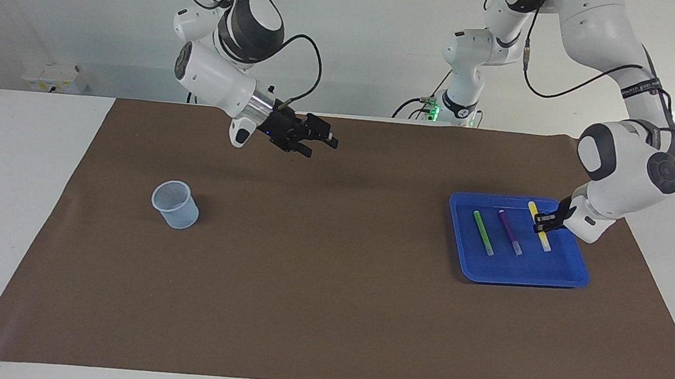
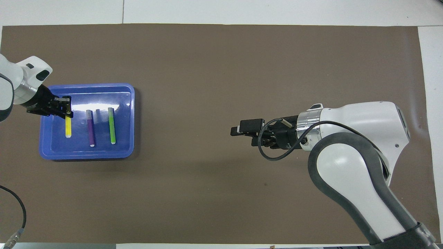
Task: Transfer and insert pens with both arms
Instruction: 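Lift the yellow pen with the left gripper toward the right gripper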
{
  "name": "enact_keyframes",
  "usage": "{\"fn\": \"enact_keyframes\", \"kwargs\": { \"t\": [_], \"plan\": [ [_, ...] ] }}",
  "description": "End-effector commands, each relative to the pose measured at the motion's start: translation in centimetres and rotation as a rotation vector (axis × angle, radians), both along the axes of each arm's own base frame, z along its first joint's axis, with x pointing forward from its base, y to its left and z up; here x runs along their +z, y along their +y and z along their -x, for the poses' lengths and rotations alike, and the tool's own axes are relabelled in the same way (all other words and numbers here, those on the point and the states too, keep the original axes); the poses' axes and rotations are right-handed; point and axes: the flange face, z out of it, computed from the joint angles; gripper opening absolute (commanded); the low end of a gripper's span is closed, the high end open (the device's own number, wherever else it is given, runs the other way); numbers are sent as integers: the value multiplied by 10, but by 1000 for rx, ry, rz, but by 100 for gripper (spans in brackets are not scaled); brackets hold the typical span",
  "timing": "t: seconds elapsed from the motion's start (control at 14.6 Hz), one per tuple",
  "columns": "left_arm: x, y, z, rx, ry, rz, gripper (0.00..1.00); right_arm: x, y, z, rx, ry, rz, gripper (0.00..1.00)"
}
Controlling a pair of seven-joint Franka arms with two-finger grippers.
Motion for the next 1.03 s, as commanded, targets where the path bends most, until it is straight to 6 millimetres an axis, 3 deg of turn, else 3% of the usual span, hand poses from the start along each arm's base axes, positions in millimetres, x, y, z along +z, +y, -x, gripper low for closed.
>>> {"fn": "enact_keyframes", "kwargs": {
  "t": [0.0,0.21,0.34,0.55,0.75,0.96],
  "plan": [
    [50,-68,12,285,57,1,0,-1,0,1,-13,-14,-16,100],
    [80,-117,29,686,133,44,0,0,6,1,-27,-15,-13,100],
    [81,-158,44,841,208,62,0,1,23,4,-52,11,-13,100],
    [66,-206,66,1046,315,151,0,5,40,5,-126,32,-40,100],
    [41,-253,108,1143,392,279,0,11,64,7,-189,34,-47,100],
    [30,-263,123,1255,458,340,0,11,75,10,-195,1,-38,95]
  ]
}}
